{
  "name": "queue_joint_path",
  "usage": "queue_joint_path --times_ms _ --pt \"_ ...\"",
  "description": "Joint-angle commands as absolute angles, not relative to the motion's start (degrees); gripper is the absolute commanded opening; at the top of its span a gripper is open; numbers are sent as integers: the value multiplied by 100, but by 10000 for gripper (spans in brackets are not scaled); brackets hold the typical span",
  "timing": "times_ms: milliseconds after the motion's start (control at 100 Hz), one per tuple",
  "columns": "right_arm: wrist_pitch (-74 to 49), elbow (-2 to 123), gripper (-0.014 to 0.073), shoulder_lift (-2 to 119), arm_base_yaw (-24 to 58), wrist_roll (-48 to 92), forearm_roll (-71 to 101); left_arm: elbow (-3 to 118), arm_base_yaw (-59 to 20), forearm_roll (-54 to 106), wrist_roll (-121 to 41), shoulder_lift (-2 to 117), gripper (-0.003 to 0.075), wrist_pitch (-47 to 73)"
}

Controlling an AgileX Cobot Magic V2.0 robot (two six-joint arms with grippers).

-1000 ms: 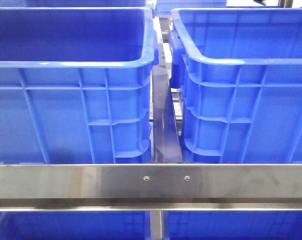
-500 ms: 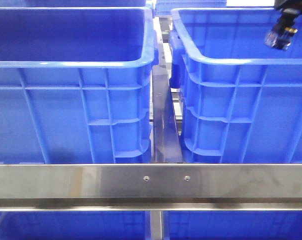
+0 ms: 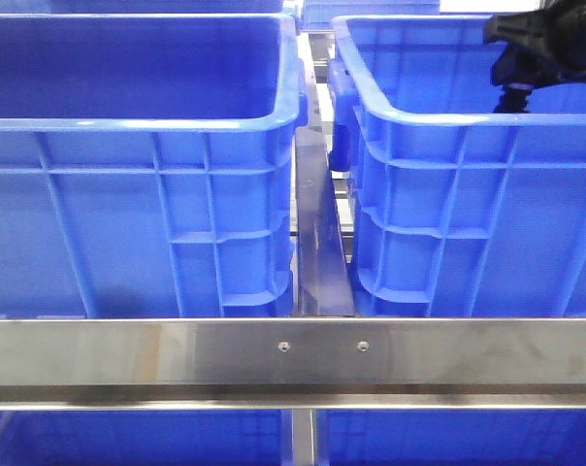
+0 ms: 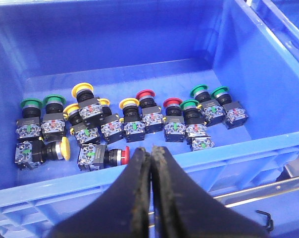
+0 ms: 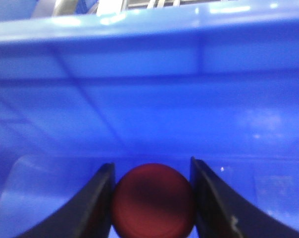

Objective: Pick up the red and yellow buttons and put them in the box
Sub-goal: 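Lower the red button into the empty bin and open the right gripper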

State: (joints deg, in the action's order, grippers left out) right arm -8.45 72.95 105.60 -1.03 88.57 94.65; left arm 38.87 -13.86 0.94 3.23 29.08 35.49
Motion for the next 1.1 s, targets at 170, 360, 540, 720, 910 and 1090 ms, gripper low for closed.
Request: queue_joint_path --times_ms 170,360,540,720,910,1090 --pt "-1118 7868 173 10695 -122 8952 9566 4035 -1381 110 382 2932 -19 3103" --pt "-1043 7916 173 10893 -26 9015 9566 4035 -1381 110 382 2932 -19 3103" --pt "-1097 7916 174 11077 3 9077 9566 4035 -1381 110 382 2932 -19 3103" --pt "-1243 7916 264 11084 3 9077 9566 4035 -1381 110 382 2932 -19 3103" --pt "-1333 7916 483 11062 3 9077 9566 4035 -1381 110 382 2932 -19 3103" --pt "-1209 7905 536 10853 3 9077 9566 4035 -1381 110 382 2932 -19 3103"
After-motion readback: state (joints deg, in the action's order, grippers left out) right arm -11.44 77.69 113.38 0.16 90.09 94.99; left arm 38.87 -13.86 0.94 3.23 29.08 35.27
